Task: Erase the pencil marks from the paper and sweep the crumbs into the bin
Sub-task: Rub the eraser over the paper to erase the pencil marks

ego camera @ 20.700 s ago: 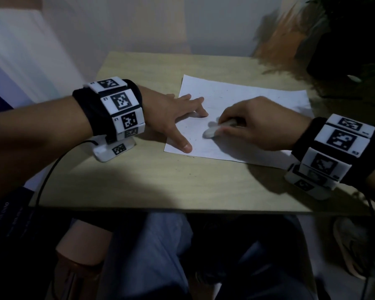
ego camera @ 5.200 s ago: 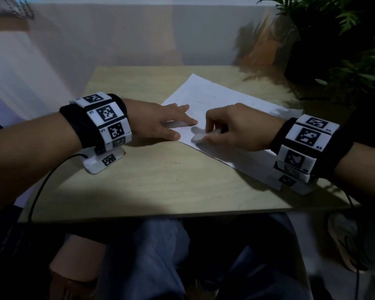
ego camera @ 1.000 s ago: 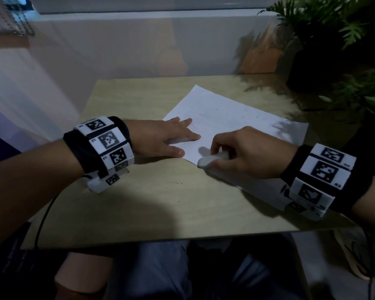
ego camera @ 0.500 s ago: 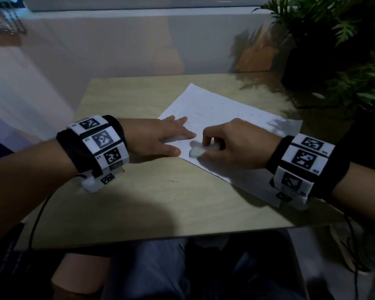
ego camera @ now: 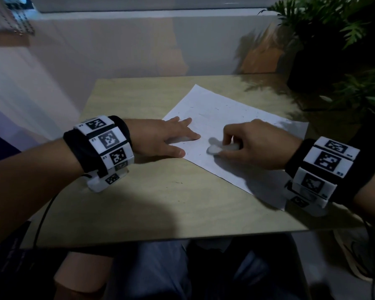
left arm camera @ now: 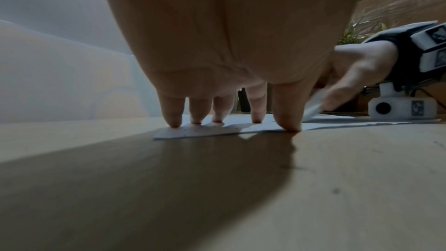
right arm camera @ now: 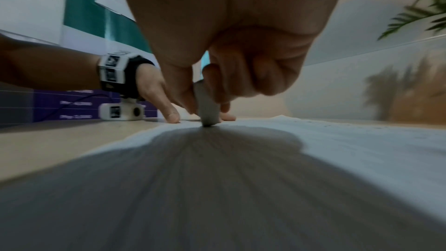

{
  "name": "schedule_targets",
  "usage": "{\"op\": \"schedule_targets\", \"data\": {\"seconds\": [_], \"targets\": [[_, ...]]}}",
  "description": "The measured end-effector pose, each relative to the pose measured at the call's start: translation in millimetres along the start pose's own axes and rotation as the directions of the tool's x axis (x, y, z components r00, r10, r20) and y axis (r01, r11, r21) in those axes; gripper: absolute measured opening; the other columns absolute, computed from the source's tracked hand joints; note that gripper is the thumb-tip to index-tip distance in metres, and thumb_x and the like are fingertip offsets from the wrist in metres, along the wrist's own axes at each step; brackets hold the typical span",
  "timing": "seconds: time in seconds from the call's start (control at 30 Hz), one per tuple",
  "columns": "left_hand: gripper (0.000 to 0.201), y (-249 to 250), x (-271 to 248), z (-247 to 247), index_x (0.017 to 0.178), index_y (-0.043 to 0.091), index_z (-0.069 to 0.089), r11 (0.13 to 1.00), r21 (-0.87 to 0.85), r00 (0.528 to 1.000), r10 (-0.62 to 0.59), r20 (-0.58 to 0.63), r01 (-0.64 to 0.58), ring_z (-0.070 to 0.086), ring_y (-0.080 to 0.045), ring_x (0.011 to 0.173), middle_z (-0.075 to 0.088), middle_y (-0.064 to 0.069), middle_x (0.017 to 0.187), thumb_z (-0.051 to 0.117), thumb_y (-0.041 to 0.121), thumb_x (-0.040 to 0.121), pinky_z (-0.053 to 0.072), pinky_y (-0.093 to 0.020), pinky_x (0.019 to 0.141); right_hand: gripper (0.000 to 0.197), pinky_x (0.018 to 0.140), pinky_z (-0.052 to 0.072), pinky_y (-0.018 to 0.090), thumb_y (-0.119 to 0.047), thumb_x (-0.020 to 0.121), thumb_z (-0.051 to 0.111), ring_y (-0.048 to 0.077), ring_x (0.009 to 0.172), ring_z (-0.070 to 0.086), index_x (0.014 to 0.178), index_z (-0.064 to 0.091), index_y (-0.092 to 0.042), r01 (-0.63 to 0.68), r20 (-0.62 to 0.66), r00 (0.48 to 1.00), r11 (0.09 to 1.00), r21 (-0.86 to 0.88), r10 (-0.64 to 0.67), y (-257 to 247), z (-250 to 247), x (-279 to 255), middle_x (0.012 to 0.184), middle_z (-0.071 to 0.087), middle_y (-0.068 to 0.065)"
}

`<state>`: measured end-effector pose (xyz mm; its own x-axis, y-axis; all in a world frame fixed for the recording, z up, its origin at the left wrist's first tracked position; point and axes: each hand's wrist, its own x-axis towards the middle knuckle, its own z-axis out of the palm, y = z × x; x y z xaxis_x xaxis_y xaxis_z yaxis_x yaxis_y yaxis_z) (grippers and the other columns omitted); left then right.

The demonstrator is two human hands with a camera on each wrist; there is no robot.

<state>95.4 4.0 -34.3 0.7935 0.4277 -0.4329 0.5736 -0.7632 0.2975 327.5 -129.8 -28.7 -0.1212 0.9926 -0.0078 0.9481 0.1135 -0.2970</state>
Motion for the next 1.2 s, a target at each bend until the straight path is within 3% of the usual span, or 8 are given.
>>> {"op": "schedule_targets", "data": {"seconds": [0.07, 0.2, 0.37, 0.5, 0.7, 0.83, 1.0, 1.2], "targets": [[0.061, -0.7, 0.3, -0.1, 0.154, 0.053, 0.023, 1.000, 0.003, 1.000, 0.000, -0.002, 0.000, -0.009, -0.005, 0.154, -0.009, 0.019, 0.167, 0.053, 0.048, 0.100, 0.010, -0.036, 0.127, 0.035, 0.062, 0.038, 0.032, -0.058, 0.083, 0.062, 0.017, 0.070, 0.056, 0.083, 0.055, -0.024, 0.009, -0.069, 0.997, 0.998, -0.061, -0.013, -0.2, 1.0, -0.8, 0.067, 0.059, -0.007], [0.061, -0.9, 0.3, 0.0, 0.154, 0.053, 0.023, 1.000, 0.004, 1.000, 0.001, 0.004, -0.001, -0.009, -0.005, 0.154, -0.009, 0.018, 0.167, 0.053, 0.048, 0.101, 0.009, -0.036, 0.126, 0.040, 0.059, 0.041, 0.023, -0.061, 0.077, 0.061, 0.009, 0.064, 0.056, 0.085, 0.061, -0.022, 0.097, 0.149, 0.982, 0.984, 0.147, -0.119, -11.5, -0.4, -11.5, 0.066, 0.061, -0.006], [0.062, 0.9, -0.9, -1.0, 0.154, 0.052, 0.022, 1.000, 0.001, 1.000, 0.006, 0.000, -0.006, -0.009, -0.007, 0.154, -0.008, 0.016, 0.168, 0.053, 0.046, 0.101, 0.009, -0.035, 0.126, 0.036, 0.064, 0.044, 0.033, -0.062, 0.080, 0.057, 0.019, 0.072, 0.058, 0.085, 0.056, -0.026, 0.017, -0.046, 0.999, 0.999, -0.044, -0.019, 2.6, 0.4, -3.2, 0.068, 0.059, -0.009], [0.062, 0.3, -0.5, -1.0, 0.154, 0.051, 0.023, 1.000, 0.003, 1.000, 0.002, 0.001, -0.002, -0.009, -0.007, 0.154, -0.009, 0.016, 0.168, 0.054, 0.047, 0.101, 0.009, -0.037, 0.126, 0.034, 0.061, 0.041, 0.023, -0.057, 0.078, 0.064, 0.007, 0.066, 0.055, 0.086, 0.060, -0.025, 0.091, 0.123, 0.987, 0.990, 0.111, -0.104, -5.8, 0.6, -10.3, 0.067, 0.059, -0.009], [0.061, 1.8, -1.1, -0.9, 0.154, 0.051, 0.024, 1.000, 0.004, 1.000, -0.001, 0.001, 0.001, -0.009, -0.006, 0.154, -0.009, 0.017, 0.168, 0.054, 0.046, 0.101, 0.010, -0.037, 0.126, 0.029, 0.059, 0.036, 0.031, -0.052, 0.084, 0.067, 0.012, 0.066, 0.054, 0.085, 0.058, -0.024, 0.011, -0.040, 0.999, 0.999, -0.034, -0.012, 1.4, 1.4, -5.5, 0.066, 0.059, -0.007], [0.061, 2.9, -1.6, -2.5, 0.154, 0.050, 0.024, 1.000, 0.021, 1.000, -0.008, 0.002, 0.008, -0.008, -0.008, 0.155, -0.008, 0.016, 0.168, 0.055, 0.044, 0.101, 0.011, -0.035, 0.126, 0.027, 0.061, 0.041, 0.025, -0.051, 0.082, 0.068, 0.006, 0.064, 0.055, 0.088, 0.063, -0.026, 0.078, 0.120, 0.988, 0.988, 0.133, -0.094, -4.8, -0.4, -12.1, 0.065, 0.058, -0.010], [0.061, 3.8, -1.5, -2.1, 0.154, 0.049, 0.025, 1.000, 0.012, 1.000, -0.003, 0.000, 0.003, -0.008, -0.008, 0.155, -0.008, 0.016, 0.168, 0.055, 0.043, 0.101, 0.011, -0.033, 0.125, 0.029, 0.063, 0.041, 0.032, -0.055, 0.084, 0.065, 0.012, 0.070, 0.057, 0.084, 0.058, -0.027, 0.009, -0.028, 1.000, 1.000, -0.009, -0.009, 2.7, 1.1, -8.0, 0.068, 0.060, -0.009], [0.061, 4.1, -0.6, -1.2, 0.154, 0.049, 0.024, 1.000, 0.022, 1.000, -0.008, 0.003, 0.008, -0.008, -0.008, 0.155, -0.008, 0.016, 0.168, 0.054, 0.044, 0.101, 0.011, -0.034, 0.125, 0.038, 0.062, 0.043, 0.028, -0.064, 0.080, 0.060, 0.007, 0.068, 0.057, 0.086, 0.063, -0.027, 0.044, 0.092, 0.994, 0.992, 0.121, -0.055, -2.6, -1.7, -14.8, 0.066, 0.060, -0.009]]}}
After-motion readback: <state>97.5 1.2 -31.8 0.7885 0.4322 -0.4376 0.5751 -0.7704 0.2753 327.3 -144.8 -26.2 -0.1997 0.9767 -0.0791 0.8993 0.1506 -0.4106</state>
